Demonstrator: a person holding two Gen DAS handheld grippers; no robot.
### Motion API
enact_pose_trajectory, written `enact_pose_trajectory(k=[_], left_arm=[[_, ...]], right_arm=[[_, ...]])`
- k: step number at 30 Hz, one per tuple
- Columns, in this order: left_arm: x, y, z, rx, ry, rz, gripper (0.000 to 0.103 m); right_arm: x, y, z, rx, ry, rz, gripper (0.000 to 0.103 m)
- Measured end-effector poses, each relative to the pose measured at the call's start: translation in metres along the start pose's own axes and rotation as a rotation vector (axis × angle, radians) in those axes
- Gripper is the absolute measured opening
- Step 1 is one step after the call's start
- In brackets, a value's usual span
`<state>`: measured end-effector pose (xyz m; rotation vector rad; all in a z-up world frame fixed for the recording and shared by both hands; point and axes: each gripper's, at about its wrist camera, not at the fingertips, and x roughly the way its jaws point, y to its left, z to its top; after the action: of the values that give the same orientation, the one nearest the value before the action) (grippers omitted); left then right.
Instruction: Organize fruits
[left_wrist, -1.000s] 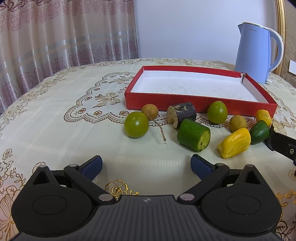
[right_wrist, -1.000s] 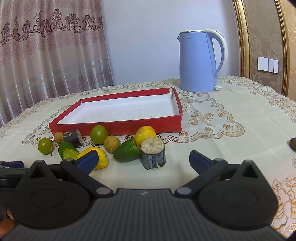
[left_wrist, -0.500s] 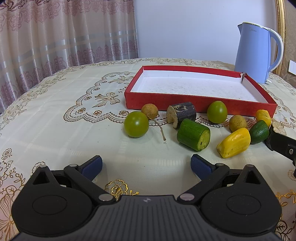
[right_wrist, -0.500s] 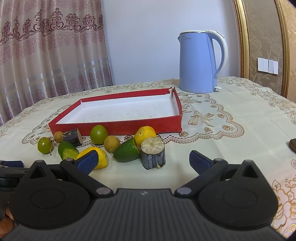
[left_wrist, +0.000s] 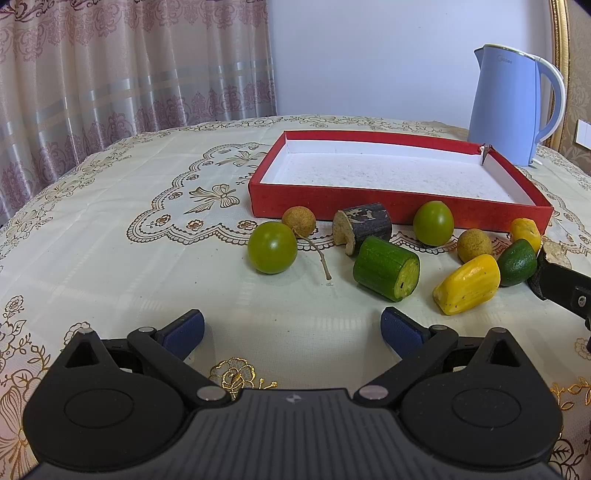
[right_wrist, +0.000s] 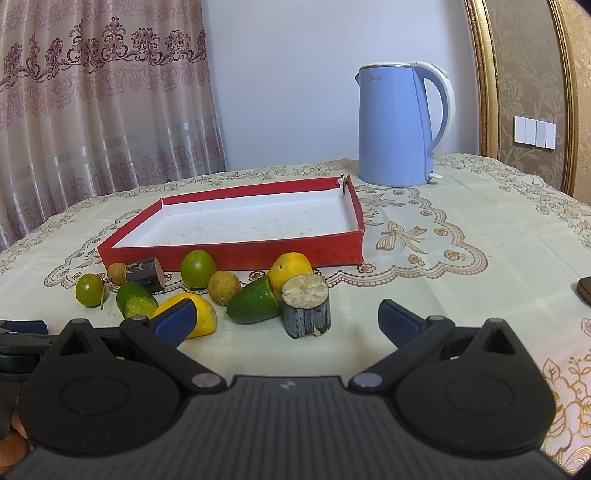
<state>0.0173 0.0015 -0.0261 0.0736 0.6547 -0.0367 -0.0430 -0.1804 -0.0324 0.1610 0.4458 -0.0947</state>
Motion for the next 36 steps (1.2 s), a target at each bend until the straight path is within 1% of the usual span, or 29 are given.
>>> enact_pose_trajectory(k=[36], left_arm=[[-0.0001,-0.0002,0.0000,0.001,0.000,0.000,0.103]], right_arm=[[-0.0004,0.0014,-0.0002,-0.008,-0.004,0.006,0.103]])
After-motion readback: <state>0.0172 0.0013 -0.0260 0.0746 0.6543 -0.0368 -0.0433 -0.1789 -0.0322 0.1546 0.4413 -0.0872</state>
